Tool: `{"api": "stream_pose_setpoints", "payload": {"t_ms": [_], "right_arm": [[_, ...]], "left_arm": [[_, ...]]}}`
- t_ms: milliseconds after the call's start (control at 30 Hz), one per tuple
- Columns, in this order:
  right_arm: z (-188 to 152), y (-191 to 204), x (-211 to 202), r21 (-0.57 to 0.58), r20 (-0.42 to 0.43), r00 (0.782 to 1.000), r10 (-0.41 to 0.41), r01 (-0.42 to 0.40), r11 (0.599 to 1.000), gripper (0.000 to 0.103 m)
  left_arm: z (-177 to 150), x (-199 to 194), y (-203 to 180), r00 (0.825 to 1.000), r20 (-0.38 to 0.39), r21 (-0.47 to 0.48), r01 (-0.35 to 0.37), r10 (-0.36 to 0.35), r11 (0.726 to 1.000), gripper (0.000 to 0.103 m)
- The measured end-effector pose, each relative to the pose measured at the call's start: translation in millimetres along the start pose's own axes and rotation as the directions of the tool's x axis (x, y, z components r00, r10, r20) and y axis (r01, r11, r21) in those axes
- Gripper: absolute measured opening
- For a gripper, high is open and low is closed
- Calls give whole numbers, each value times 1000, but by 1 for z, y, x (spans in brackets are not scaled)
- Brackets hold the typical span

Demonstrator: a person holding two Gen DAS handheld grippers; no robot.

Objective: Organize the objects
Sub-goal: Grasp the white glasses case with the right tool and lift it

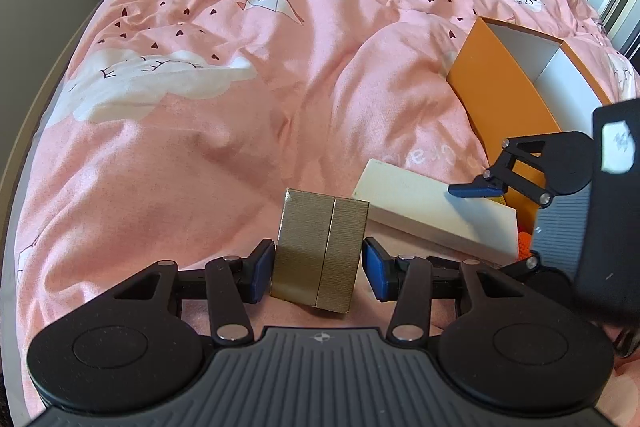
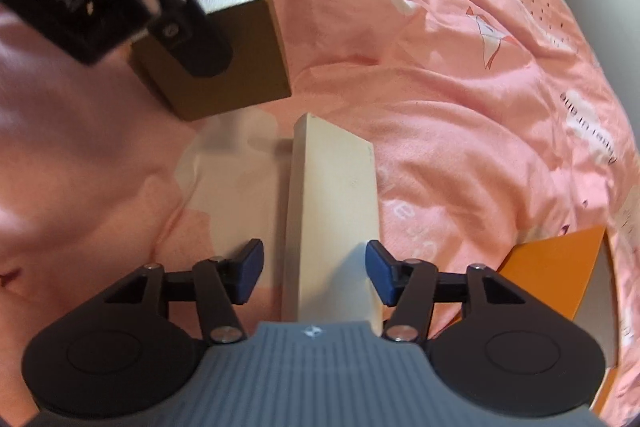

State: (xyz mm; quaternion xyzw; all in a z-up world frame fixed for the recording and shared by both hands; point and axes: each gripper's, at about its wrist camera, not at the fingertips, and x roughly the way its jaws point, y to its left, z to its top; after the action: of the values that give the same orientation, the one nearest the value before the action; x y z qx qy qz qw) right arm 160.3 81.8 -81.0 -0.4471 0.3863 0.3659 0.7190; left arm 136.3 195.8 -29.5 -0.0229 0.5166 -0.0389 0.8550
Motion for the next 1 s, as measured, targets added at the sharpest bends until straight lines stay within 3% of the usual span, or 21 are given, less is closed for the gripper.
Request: {"api": "stream_pose_setpoints", "payload": {"t_ms": [100,333,400,500,600,800,933,1000], "right_arm": [[1,-7,6,12,-16,999,-40,40,999,46],[0,-40,-19,166,10,996,89,-90,982,34],[-1,-47,-32,210,31,983,180,-183,960,33],[-2,-58,-42,289,52,940,338,-338,895,30],[-4,-64,-36,332,35,913,406,-394,857,30],[-12,-75,-20,376,0,923,385,-357,855,33],[-8,-74,-24,292,-20,964,264,-247,924,35],[-6,-74,-21,250,-37,974,222,-206,946,35]], "left_arm": [[-1,0,0,1000,0,-3,0,0,1000,54],[-2,-3,-1,1000,9,2,6,-6,1000,54],[-2,-4,-2,1000,9,7,8,-8,1000,54],[-3,-6,-6,1000,7,22,5,-5,1000,54],[-3,-8,-10,1000,5,36,8,-8,999,54],[-3,-4,-14,1000,-3,46,9,-9,999,54],[-2,0,-16,1000,-10,48,9,-8,999,54],[-1,1,-16,1000,-11,45,11,-10,999,54]]}}
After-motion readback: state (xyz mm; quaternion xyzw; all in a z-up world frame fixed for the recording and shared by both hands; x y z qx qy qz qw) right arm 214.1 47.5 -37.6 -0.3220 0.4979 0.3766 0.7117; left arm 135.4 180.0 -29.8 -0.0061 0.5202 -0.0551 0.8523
